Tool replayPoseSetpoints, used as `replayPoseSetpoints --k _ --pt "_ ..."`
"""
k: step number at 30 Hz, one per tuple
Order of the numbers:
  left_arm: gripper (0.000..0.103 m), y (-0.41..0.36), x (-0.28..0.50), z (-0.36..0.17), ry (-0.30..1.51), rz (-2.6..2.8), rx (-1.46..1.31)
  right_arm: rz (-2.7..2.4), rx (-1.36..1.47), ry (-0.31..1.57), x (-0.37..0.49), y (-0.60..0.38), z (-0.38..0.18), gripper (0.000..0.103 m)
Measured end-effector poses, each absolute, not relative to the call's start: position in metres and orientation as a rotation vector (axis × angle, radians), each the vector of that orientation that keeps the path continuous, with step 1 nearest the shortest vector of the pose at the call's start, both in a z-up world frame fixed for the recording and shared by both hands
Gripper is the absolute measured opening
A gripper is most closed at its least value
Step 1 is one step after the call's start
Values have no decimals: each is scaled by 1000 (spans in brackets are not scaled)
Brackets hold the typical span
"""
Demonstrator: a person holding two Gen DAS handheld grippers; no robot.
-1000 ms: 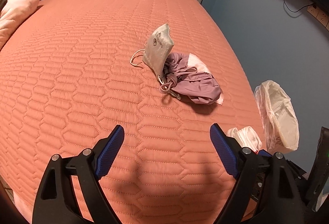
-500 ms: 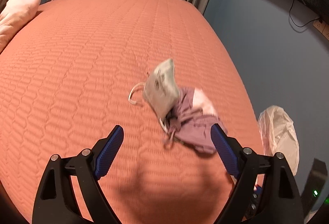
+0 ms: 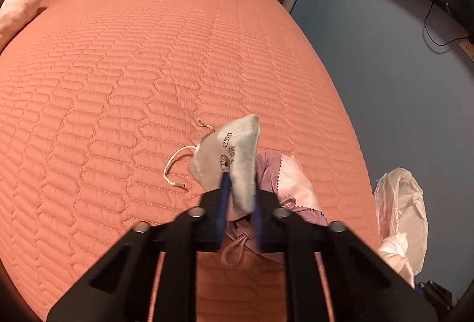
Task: Collect trash
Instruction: 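Grasp the white drawstring pouch with the left tool while the right tool grasps white socks, then carry the white pouch and white socks over the wastebasket with both tools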
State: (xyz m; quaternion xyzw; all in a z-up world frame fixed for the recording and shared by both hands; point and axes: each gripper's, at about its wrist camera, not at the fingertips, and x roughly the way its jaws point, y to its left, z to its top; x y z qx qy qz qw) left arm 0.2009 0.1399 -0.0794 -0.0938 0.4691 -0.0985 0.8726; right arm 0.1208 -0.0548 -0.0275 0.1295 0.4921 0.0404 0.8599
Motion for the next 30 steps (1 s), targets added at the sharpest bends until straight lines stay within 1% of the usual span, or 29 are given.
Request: replayPoseSetpoints --k 2,8,12,15,21,30 --pt "5 145 197 -71 962 -197 -196 89 270 1019 118 -57 -20 15" --pt "4 148 186 -36 896 -229 -199 100 288 966 112 -62 11 15" --pt "4 134 173 -3 839 -277 -191 104 293 906 106 -70 38 15" --pt "4 115 164 22 797 -323 -183 99 300 869 100 -79 56 15" --pt "5 72 148 54 752 -424 -151 56 303 797 83 -110 87 15" --pt "5 -5 130 76 726 -601 -120 -55 332 732 57 -180 114 15"
